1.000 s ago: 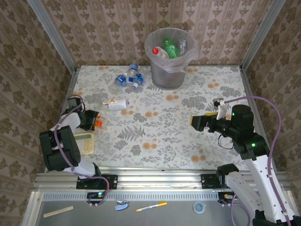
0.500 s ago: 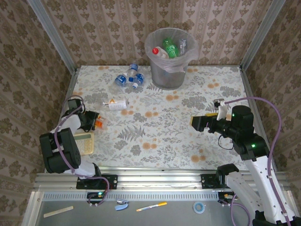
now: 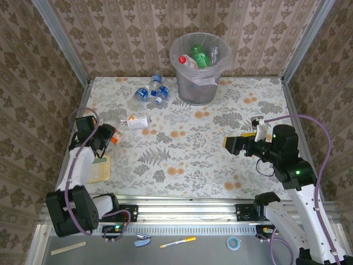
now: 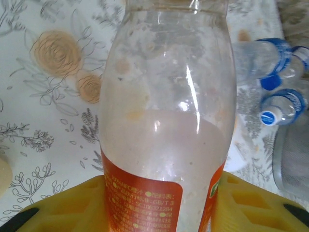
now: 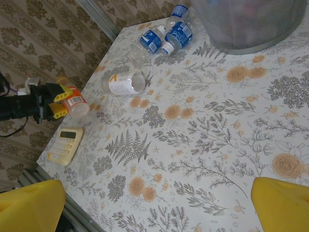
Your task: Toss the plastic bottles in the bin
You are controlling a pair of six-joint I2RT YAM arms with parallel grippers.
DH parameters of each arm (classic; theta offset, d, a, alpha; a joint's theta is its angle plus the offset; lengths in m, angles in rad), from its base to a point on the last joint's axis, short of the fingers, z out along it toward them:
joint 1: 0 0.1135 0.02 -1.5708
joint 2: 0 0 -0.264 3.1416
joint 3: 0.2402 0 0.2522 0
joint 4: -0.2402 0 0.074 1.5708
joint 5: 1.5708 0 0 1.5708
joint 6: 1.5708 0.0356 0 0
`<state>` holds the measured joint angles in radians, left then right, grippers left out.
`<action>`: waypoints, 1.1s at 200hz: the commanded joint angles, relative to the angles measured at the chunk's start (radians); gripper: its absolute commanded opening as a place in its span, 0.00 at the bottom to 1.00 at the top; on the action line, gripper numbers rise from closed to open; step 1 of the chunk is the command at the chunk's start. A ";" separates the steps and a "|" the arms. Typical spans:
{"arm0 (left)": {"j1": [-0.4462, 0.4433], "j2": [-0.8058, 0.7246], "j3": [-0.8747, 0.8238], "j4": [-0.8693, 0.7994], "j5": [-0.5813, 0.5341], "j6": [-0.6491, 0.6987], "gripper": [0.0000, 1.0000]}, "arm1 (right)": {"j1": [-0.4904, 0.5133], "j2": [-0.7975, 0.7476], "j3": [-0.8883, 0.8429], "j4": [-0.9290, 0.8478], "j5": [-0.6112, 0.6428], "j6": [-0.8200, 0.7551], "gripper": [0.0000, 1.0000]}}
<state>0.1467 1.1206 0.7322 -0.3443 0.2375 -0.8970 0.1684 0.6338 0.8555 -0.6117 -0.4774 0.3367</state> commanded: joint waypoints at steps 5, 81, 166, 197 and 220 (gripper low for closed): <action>-0.023 -0.096 -0.002 -0.012 -0.033 0.098 0.25 | 0.008 -0.013 -0.014 -0.015 0.016 -0.002 1.00; -0.091 -0.253 0.016 0.032 -0.043 0.188 0.25 | 0.007 -0.014 -0.013 -0.013 0.011 -0.001 1.00; -0.122 -0.258 0.016 0.067 -0.027 0.211 0.23 | 0.007 -0.016 -0.009 -0.024 0.012 -0.006 1.00; -0.137 -0.272 0.022 0.076 -0.030 0.231 0.23 | 0.008 -0.017 -0.009 -0.024 0.015 -0.007 1.00; -0.154 -0.284 0.023 0.098 -0.026 0.254 0.23 | 0.008 -0.016 -0.012 -0.022 0.015 -0.007 1.00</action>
<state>0.0090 0.8639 0.7326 -0.2966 0.2089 -0.6949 0.1684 0.6334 0.8551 -0.6121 -0.4774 0.3367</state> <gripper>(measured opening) 0.447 0.999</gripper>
